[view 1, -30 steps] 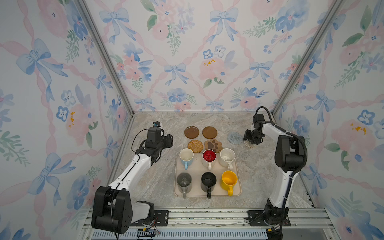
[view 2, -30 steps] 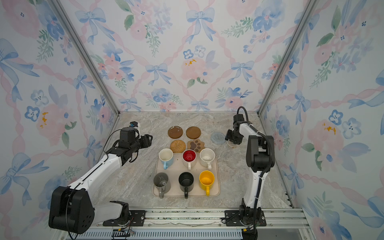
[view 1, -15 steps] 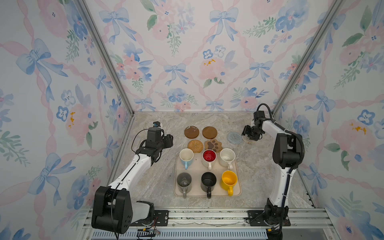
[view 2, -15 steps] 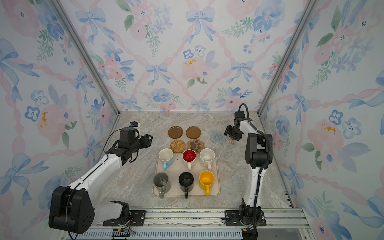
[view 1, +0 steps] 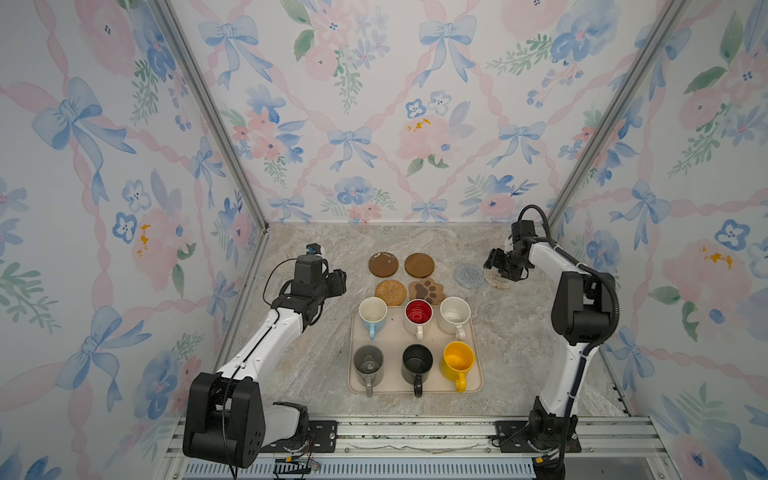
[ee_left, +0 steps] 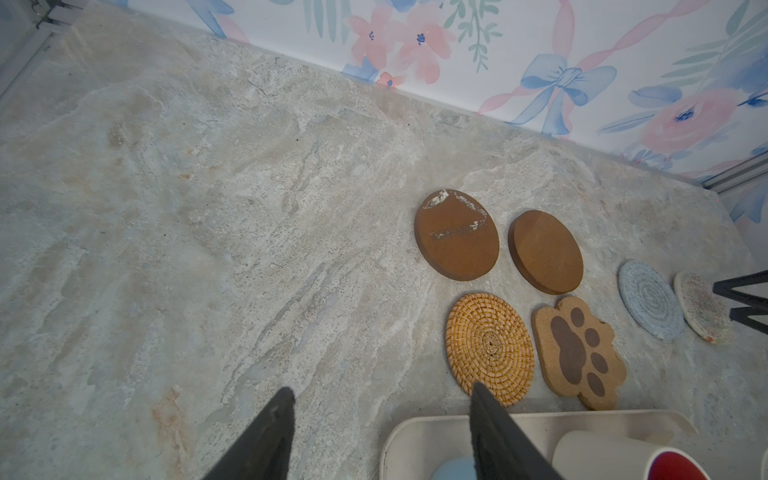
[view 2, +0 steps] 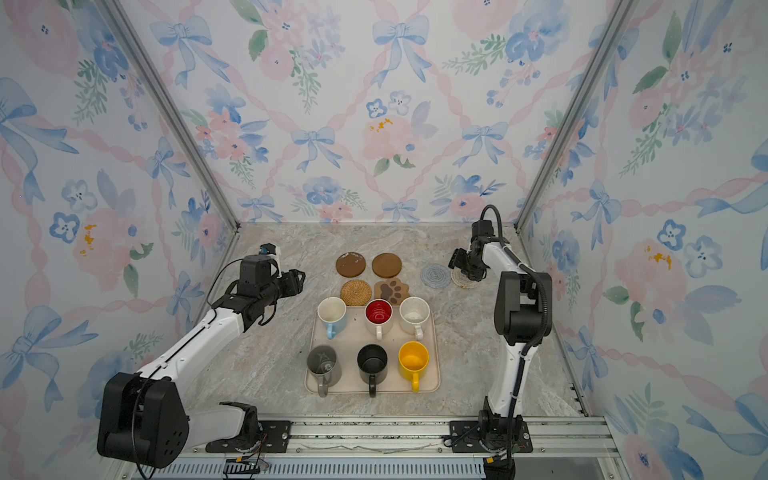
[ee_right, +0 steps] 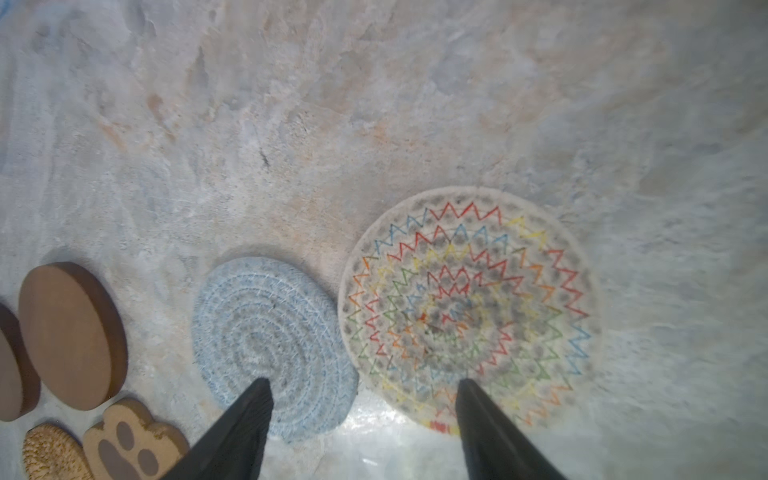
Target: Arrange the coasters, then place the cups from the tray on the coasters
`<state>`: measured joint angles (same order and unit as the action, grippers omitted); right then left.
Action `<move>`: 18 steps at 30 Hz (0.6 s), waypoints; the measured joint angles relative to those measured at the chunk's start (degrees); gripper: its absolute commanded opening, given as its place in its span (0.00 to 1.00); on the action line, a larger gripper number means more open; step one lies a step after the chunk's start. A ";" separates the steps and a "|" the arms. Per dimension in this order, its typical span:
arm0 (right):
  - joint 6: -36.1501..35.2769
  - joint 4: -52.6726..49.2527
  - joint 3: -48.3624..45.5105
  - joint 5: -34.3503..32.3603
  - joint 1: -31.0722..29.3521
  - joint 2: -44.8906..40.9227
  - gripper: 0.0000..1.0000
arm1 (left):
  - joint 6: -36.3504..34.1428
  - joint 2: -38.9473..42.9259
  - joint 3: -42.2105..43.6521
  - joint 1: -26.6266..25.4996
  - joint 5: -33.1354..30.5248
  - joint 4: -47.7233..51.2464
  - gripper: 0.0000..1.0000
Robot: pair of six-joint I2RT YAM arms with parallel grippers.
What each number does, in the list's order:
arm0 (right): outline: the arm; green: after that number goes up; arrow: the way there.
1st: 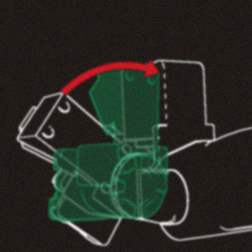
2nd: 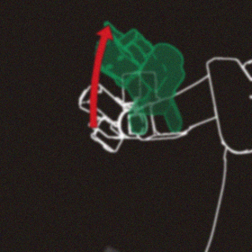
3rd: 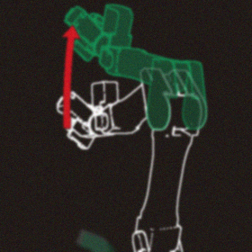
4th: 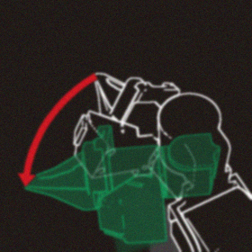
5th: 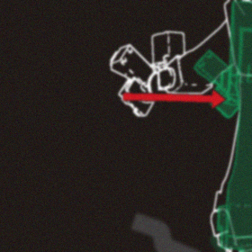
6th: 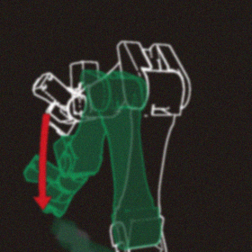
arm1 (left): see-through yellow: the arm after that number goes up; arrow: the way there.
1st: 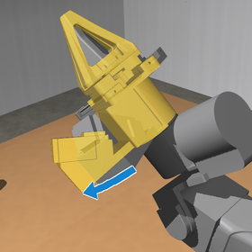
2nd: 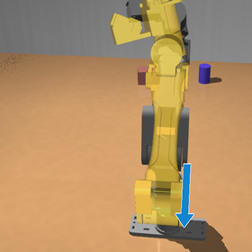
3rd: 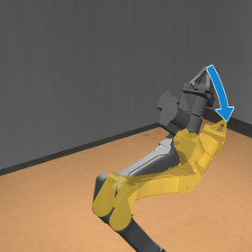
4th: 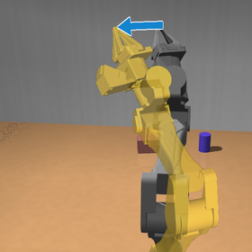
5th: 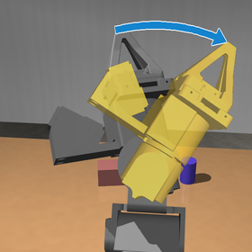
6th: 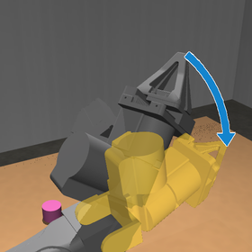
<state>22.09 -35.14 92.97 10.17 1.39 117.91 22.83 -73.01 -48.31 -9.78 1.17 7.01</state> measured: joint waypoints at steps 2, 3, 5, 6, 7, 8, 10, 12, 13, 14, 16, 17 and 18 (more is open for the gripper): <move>-0.09 0.02 0.00 0.09 -0.39 -2.36 0.69 | 0.00 0.00 0.00 -0.09 0.00 0.00 0.63; -0.22 0.00 0.00 0.15 -0.52 -3.26 0.67 | 0.00 0.00 0.00 -0.17 0.00 0.00 0.63; -0.76 -0.04 0.13 0.24 -1.25 -4.68 0.58 | 0.00 0.00 0.00 -0.33 0.02 -0.02 0.63; -0.72 -0.22 0.39 0.48 -1.68 -4.83 0.55 | 0.02 0.00 0.00 -0.42 0.02 0.00 0.63; -0.85 -0.42 0.83 0.76 -2.43 -4.81 0.49 | 0.02 0.00 0.00 -0.59 0.02 0.00 0.63; -1.27 -0.68 1.27 1.20 -3.28 -4.61 0.41 | 0.02 0.00 0.00 -0.72 0.04 -0.02 0.62; -1.90 -1.97 2.67 1.99 -5.33 -3.63 0.27 | 0.22 0.00 0.00 -1.18 0.15 -0.02 0.61; -2.84 -3.72 5.35 2.73 -7.76 -1.51 0.17 | 0.42 -0.35 -0.22 -1.90 0.26 0.00 0.60; -3.56 -4.55 7.06 3.15 -9.20 -0.02 0.13 | 0.44 -0.83 -0.55 -2.32 0.39 0.02 0.60; -4.35 -5.40 8.74 3.48 -10.56 1.55 0.10 | 0.44 -1.55 -1.03 -2.82 0.48 0.00 0.60; -5.42 -6.86 11.69 4.33 -13.09 4.63 0.04 | 0.44 -3.02 -1.90 -3.85 0.83 -0.02 0.60; -6.14 -7.69 12.96 4.76 -14.32 6.23 0.00 | 0.44 -3.69 -2.29 -4.28 0.92 -0.02 0.60; -6.56 -8.28 13.70 5.05 -15.13 7.26 0.00 | 0.44 -4.24 -2.62 -4.63 1.09 0.00 0.60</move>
<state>15.53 -43.42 106.67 15.22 -13.74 125.16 23.27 -77.25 -50.94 -14.41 2.26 7.01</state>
